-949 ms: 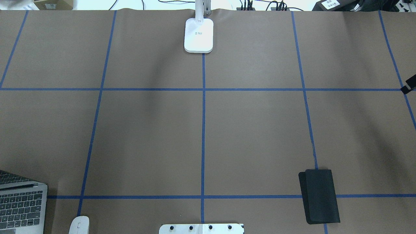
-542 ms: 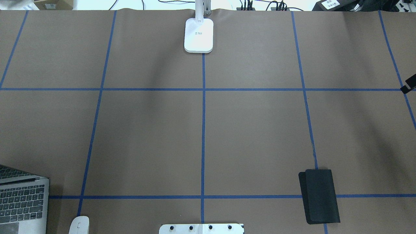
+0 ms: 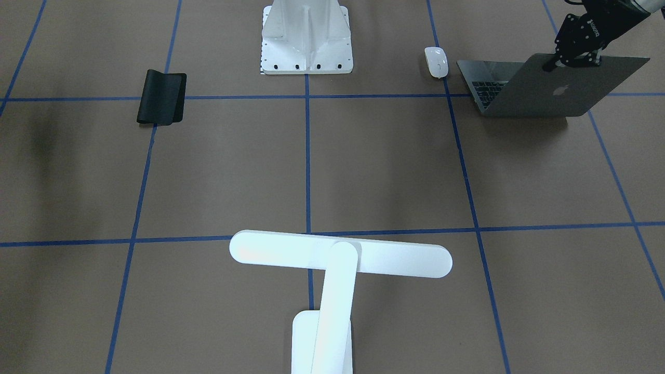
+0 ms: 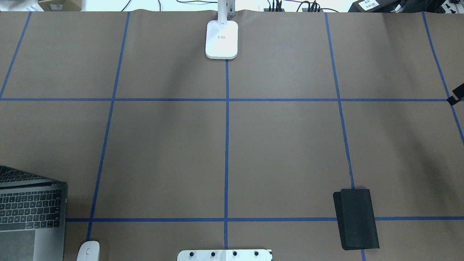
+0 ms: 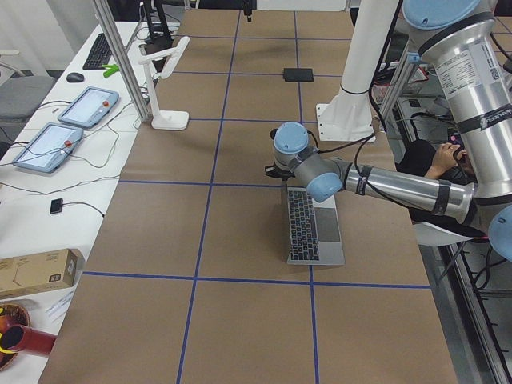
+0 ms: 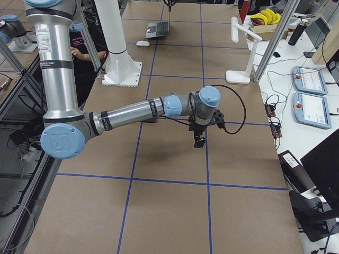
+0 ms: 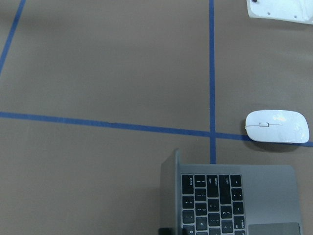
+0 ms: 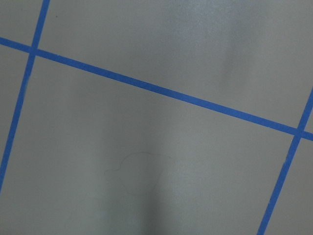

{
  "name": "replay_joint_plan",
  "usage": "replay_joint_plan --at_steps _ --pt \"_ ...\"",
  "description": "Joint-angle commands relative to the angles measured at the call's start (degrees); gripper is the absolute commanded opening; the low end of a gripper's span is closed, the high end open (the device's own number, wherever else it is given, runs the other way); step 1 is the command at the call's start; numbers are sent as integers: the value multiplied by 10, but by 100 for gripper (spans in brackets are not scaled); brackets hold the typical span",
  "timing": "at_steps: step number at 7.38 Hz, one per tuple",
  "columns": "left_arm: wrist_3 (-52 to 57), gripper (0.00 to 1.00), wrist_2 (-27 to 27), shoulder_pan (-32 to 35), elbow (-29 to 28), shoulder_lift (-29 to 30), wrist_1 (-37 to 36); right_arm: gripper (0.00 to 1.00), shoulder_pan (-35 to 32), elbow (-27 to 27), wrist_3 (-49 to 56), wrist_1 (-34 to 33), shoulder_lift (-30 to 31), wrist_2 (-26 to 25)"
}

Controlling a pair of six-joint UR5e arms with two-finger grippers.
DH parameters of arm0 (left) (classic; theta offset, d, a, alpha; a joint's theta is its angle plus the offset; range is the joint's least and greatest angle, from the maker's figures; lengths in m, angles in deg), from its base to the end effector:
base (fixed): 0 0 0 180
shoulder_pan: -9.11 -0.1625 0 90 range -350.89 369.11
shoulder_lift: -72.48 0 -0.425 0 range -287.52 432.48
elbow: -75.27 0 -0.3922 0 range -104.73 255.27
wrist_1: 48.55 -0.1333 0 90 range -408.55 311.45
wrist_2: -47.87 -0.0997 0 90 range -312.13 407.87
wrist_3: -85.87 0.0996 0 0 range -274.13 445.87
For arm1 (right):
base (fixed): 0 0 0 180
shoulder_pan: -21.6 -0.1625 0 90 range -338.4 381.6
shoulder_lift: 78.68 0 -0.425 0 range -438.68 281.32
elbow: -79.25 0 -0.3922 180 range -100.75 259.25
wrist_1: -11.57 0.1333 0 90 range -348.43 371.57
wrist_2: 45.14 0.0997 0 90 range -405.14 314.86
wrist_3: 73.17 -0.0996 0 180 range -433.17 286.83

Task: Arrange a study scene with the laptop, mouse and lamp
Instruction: 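Carry the laptop with the left gripper toward the white lamp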

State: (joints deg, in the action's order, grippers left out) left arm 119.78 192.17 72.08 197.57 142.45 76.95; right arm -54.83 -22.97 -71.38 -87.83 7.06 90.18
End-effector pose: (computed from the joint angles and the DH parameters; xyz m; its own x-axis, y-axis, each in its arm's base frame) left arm 0.1113 -0.3336 0.4437 0.0342 0.9986 -0.0399 -0.3910 0.0501 0.9190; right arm -0.0602 -0.5155 0.5323 0.6554 -0.2802 0.7014 0.2534 0.9564 0.1452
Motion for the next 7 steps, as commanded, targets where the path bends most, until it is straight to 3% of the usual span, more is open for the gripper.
replay_joint_plan --at_steps 1,5,7 --pt "0 1 -2 2 -1 101 -83 99 0 -6 -9 0 0 1" --pt "1 1 -60 -1 -3 319 -290 99 -1 -7 -7 0 15 -1" --pt "-6 1 -108 -48 -20 434 -379 99 -1 -15 -7 0 14 -1"
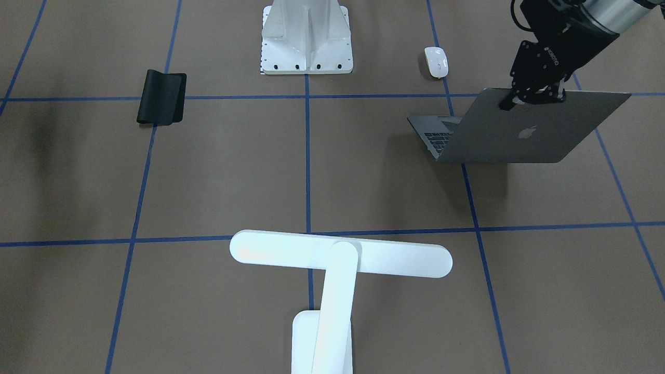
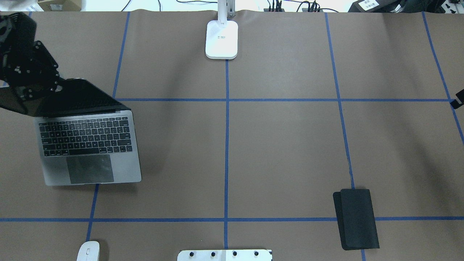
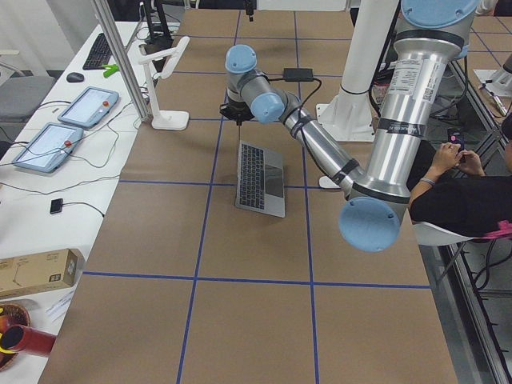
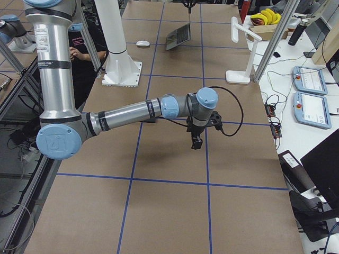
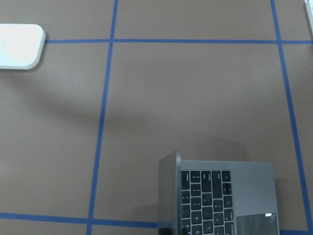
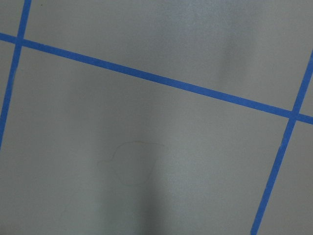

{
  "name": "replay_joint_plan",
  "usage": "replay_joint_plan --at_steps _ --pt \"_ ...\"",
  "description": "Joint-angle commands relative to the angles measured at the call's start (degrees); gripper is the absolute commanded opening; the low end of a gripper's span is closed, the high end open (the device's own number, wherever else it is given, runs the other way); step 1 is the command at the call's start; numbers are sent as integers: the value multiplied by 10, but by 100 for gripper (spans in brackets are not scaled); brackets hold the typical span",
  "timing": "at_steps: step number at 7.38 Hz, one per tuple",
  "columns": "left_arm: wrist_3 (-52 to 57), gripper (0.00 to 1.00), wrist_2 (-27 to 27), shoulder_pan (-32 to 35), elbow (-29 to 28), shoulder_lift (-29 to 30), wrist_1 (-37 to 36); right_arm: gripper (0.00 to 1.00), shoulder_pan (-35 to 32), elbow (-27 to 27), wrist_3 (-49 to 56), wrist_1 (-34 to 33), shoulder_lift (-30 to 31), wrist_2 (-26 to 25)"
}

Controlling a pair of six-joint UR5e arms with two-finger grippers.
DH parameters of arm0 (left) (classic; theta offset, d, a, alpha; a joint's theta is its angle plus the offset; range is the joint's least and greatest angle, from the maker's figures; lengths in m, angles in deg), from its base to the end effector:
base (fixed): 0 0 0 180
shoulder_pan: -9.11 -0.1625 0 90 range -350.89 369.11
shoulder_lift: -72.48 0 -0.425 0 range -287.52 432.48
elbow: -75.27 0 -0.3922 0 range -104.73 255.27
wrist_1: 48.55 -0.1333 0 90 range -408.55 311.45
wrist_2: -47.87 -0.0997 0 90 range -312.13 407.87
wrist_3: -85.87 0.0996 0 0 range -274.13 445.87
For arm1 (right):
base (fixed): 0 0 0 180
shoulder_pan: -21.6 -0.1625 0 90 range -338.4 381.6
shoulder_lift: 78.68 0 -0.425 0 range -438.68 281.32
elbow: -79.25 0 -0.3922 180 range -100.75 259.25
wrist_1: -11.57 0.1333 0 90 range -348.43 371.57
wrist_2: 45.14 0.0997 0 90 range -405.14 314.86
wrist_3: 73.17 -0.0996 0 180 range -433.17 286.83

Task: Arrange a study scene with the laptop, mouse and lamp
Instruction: 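Carry the laptop with the left gripper toward the white lamp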

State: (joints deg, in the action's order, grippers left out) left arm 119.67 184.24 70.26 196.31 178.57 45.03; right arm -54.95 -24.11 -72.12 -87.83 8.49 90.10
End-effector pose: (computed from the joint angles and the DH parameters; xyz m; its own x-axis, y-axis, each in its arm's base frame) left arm 0.1881 -0.4683 0.2498 0.1076 0.9930 0.0497 -0.4397 0.0027 0.8981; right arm -0.0566 -0.5056 0.5355 0.6610 -0.2631 0.7028 0.2431 0.9611 0.1311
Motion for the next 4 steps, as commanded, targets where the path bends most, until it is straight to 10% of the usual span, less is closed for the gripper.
replay_joint_plan --at_steps 1,4 --pt "-7 1 -78 -60 -15 130 -108 99 0 -2 -1 0 -2 -1" --pt "-34 0 -113 -106 -90 239 -127 99 0 2 -6 0 -1 0"
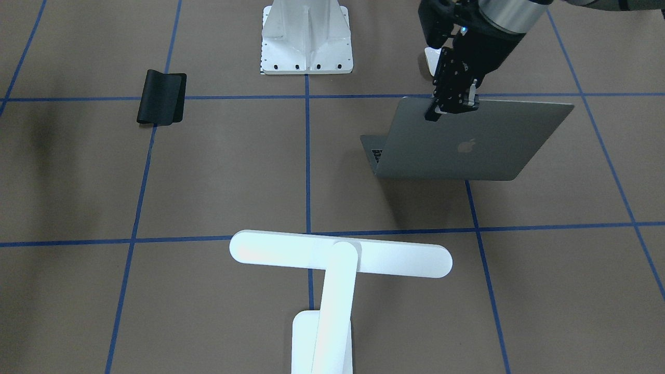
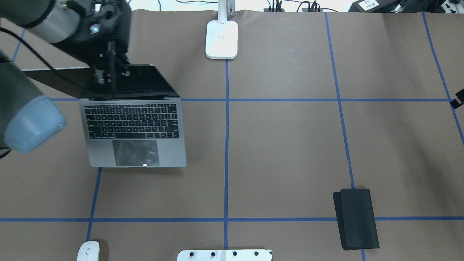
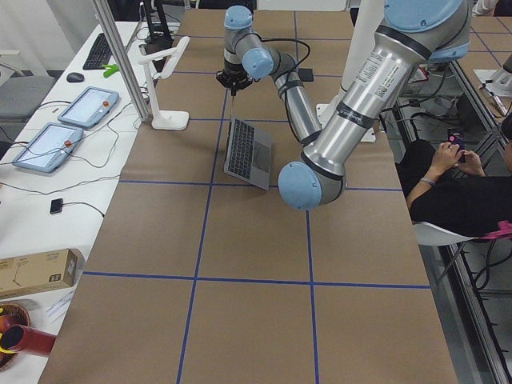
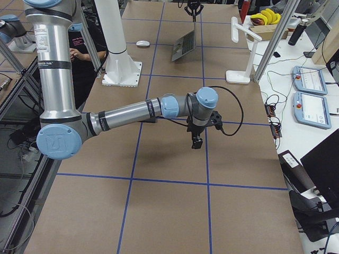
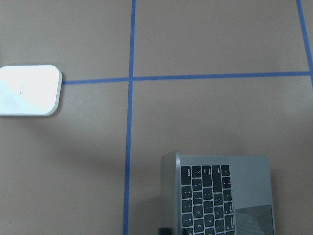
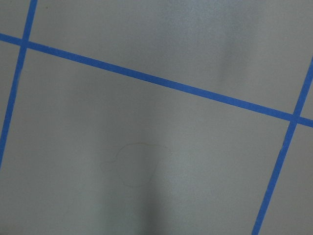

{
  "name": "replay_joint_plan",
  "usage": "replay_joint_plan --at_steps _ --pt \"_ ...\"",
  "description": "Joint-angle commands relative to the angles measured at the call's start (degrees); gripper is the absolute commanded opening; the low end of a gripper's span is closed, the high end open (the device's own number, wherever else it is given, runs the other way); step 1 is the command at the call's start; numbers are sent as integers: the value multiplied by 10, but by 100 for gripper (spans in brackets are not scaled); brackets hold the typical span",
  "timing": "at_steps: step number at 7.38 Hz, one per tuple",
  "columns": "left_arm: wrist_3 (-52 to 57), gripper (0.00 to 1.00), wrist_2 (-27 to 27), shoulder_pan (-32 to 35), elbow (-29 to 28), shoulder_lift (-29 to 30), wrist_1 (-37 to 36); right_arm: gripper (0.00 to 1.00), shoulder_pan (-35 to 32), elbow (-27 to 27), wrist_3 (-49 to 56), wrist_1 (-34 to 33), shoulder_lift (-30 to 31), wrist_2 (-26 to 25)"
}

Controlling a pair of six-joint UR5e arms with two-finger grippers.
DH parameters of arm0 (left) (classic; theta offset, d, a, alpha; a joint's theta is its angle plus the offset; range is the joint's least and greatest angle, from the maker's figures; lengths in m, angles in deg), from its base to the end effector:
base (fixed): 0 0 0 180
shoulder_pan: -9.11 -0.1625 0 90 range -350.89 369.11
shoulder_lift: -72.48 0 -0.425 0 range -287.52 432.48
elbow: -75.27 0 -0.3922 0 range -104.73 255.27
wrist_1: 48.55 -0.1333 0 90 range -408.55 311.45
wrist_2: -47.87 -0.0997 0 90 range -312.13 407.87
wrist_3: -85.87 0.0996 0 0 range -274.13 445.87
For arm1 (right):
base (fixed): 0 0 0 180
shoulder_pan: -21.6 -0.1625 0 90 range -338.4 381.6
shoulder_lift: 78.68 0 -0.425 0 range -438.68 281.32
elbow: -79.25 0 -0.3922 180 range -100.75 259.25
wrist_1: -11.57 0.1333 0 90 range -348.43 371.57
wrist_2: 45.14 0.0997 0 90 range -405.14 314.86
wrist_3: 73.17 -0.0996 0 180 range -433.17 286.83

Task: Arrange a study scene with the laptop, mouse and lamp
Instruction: 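Carry the laptop with the left gripper toward the white lamp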

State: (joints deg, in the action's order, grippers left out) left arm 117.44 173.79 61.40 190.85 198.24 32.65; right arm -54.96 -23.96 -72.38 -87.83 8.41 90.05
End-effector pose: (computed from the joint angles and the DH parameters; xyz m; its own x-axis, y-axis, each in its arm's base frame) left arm 0.2840 -0.4897 0.1331 0.1084 0.9878 0.1116 -0.5033 -0.0423 0.8631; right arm -0.0566 -0.5063 0.5361 0.6629 -0.2578 0.7029 0.2400 0.9625 0.1267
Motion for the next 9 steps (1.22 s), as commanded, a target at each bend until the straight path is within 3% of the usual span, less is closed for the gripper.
replay_joint_plan --at_steps 1,6,9 --pt "-13 0 -9 -18 -48 55 -2 99 0 0 -4 0 0 1" --pt "-8 0 -42 -25 -124 76 53 99 0 2 -3 0 1 0" --pt "-6 0 -56 -25 -141 92 62 99 1 4 -3 0 -3 0"
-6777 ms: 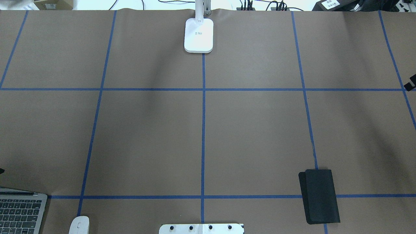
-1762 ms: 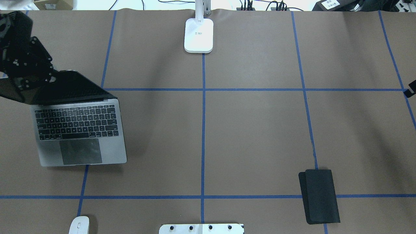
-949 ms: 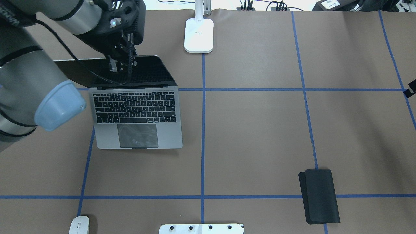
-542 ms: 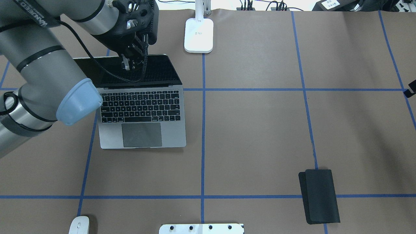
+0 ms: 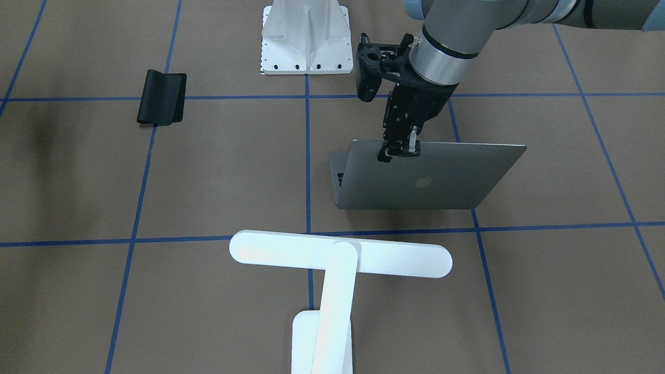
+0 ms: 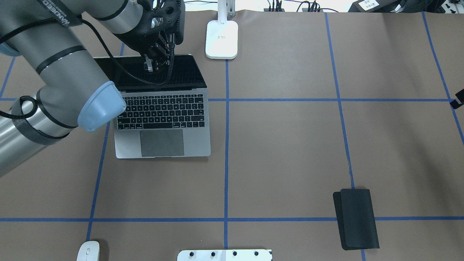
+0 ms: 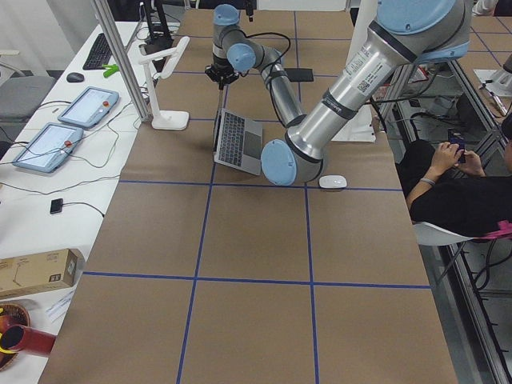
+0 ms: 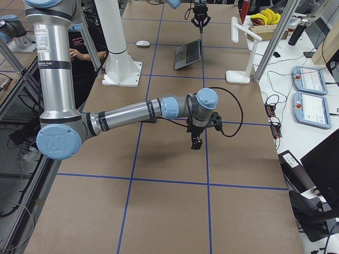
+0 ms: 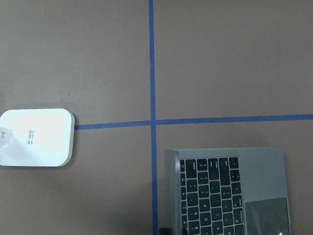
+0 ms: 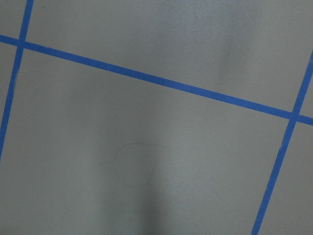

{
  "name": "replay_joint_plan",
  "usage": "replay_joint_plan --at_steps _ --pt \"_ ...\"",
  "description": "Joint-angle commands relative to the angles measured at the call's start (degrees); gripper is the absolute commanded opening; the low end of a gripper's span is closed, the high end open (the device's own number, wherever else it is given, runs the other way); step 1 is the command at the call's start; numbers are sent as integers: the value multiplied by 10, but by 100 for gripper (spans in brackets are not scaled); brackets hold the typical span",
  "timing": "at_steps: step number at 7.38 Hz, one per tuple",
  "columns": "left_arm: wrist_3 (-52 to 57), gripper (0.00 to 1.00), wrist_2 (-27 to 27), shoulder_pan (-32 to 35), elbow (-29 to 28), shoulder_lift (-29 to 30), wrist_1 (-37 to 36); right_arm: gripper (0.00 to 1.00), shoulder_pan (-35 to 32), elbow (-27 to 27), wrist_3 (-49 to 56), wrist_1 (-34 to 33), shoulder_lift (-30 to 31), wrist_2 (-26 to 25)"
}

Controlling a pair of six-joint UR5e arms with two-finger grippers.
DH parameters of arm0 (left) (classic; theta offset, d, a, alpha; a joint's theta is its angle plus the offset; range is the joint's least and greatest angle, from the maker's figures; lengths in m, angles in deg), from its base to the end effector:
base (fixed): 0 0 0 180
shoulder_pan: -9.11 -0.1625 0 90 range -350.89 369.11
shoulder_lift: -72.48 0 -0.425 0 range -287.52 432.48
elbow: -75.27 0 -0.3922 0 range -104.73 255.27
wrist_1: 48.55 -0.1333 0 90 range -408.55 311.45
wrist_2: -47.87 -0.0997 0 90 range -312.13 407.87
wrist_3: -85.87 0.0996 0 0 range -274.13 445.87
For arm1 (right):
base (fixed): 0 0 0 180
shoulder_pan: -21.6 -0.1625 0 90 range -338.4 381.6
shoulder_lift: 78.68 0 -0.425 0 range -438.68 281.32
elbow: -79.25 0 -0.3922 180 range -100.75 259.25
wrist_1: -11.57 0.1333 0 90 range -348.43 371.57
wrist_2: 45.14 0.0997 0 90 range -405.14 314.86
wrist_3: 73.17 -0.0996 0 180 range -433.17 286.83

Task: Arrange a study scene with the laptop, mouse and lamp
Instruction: 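Carry the laptop with the left gripper toward the white lamp, then push the laptop lid open with the left gripper, then withdraw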

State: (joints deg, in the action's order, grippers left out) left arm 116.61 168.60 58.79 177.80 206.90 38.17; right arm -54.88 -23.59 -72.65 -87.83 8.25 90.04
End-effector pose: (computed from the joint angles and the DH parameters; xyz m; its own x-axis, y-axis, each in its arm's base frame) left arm 0.3509 -0.5408 0.1077 0.1384 0.9787 0.1516 -0.5283 -0.0565 0.8472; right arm -0.0576 -0.5076 0.5378 0.6644 -0.2517 0.7037 0.2383 0.9638 0.1198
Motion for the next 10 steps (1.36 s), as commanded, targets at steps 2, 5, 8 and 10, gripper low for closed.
replay_joint_plan --at_steps 2,5,8,10 --pt "-1 0 -4 0 -64 7 76 99 0 5 1 0 -3 0" --pt "-4 0 -5 0 -74 13 84 99 0 5 1 0 -4 0" --pt "-22 1 -45 -21 -82 13 110 99 0 9 1 0 -4 -1" --pt "-24 2 -45 -21 -79 7 112 99 0 12 1 0 -4 -1"
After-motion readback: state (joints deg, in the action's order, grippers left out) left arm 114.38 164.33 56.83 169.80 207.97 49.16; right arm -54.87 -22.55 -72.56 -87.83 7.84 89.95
